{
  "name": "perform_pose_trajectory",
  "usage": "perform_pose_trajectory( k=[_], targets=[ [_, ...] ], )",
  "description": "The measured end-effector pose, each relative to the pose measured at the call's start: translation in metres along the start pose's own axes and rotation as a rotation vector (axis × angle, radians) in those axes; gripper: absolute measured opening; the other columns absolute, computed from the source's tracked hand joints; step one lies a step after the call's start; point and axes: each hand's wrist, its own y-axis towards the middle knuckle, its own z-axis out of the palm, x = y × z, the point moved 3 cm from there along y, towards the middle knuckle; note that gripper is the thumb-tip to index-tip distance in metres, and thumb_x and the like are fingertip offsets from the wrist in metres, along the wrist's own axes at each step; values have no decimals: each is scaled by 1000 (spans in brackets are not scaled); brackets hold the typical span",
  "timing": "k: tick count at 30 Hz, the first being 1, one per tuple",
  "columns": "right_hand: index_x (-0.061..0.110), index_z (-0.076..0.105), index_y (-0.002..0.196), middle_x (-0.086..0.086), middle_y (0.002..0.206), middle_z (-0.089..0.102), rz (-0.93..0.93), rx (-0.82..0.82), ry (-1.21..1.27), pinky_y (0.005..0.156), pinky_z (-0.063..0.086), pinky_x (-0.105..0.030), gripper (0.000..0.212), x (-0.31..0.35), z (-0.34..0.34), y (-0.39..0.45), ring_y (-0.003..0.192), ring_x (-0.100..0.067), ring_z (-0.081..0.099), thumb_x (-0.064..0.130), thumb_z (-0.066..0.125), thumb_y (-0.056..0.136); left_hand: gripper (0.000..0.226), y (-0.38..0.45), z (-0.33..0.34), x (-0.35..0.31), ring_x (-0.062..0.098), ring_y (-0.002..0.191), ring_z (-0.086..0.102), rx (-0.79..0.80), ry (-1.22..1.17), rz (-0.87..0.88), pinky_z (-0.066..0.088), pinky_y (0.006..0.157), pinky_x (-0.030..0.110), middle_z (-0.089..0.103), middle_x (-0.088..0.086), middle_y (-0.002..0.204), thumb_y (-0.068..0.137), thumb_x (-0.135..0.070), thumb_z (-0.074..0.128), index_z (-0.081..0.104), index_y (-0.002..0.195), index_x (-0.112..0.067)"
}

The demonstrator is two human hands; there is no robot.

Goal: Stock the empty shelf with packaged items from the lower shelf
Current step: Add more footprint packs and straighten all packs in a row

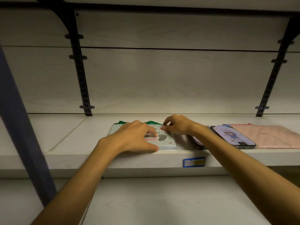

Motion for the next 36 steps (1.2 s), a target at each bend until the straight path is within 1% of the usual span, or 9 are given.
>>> perform_pose_trajectory(
  k=[5, 7, 9, 13, 16, 22, 25, 28, 36],
  targets=[
    [13, 42, 144, -9, 144, 50, 105, -65, 204, 105, 43, -38, 54, -1, 10, -10, 127, -28, 51, 40, 53, 99, 42, -5, -10, 44, 14, 119, 55, -173, -370, -132, 47, 102, 45, 56, -15, 133, 90, -67, 46, 63, 120, -43],
    [15, 42, 143, -8, 139, 53, 100, -9, 324, 104, 46, -42, 52, 4, 19, -16, 120, -28, 56, 42, 50, 99, 45, 0, -8, 73, 20, 125, 50, -247, -293, -311, 45, 101, 43, 49, -7, 142, 95, -62, 44, 56, 132, -40],
    [20, 45, 141, -9, 137, 55, 68, -11, 333, 99, 51, -47, 57, 11, 25, -16, 112, -28, 61, 52, 50, 93, 54, 9, 0, 95, 26, 135, 43, -169, -194, -380, 42, 107, 49, 42, -2, 151, 94, -64, 41, 46, 143, -40],
    [20, 46, 143, -11, 145, 48, 24, -44, 174, 108, 40, -46, 56, 22, 31, -14, 125, -31, 50, 52, 43, 97, 61, 20, 23, 105, 30, 140, 33, 2, -166, -325, 35, 111, 52, 36, 3, 153, 94, -67, 37, 32, 150, -43],
    [21, 38, 148, -11, 149, 41, 1, -65, 77, 110, 29, -41, 54, 25, 32, -22, 132, -31, 40, 49, 35, 102, 56, 21, 30, 99, 27, 137, 30, 1, -204, -279, 35, 111, 47, 36, 1, 147, 98, -60, 38, 32, 150, -43],
    [24, 37, 146, -8, 147, 40, -7, -60, 81, 108, 31, -42, 54, 19, 38, -22, 129, -29, 40, 53, 34, 100, 51, 24, 34, 98, 27, 131, 31, -31, -188, -254, 40, 92, 32, 38, 2, 141, 99, -58, 37, 35, 148, -43],
    [25, 39, 144, -8, 145, 42, 6, -56, 99, 108, 31, -42, 52, 20, 38, -20, 127, -29, 40, 53, 37, 100, 53, 24, 34, 96, 27, 130, 31, -37, -193, -264, 49, 93, 36, 37, 2, 139, 98, -59, 38, 35, 148, -42],
    [25, 40, 144, -9, 145, 43, 16, -59, 103, 107, 30, -42, 51, 21, 34, -18, 128, -30, 40, 52, 39, 100, 55, 25, 32, 97, 30, 131, 32, -32, -138, -276, 44, 101, 44, 39, 4, 141, 96, -61, 37, 35, 148, -42],
    [29, 36, 150, -7, 151, 39, 15, -45, 77, 112, 25, -43, 52, 22, 29, -25, 136, -32, 33, 50, 35, 102, 54, 26, 30, 97, 29, 129, 36, -32, -38, -283, 41, 98, 45, 43, 3, 139, 95, -64, 34, 35, 146, -45]
  ],
)
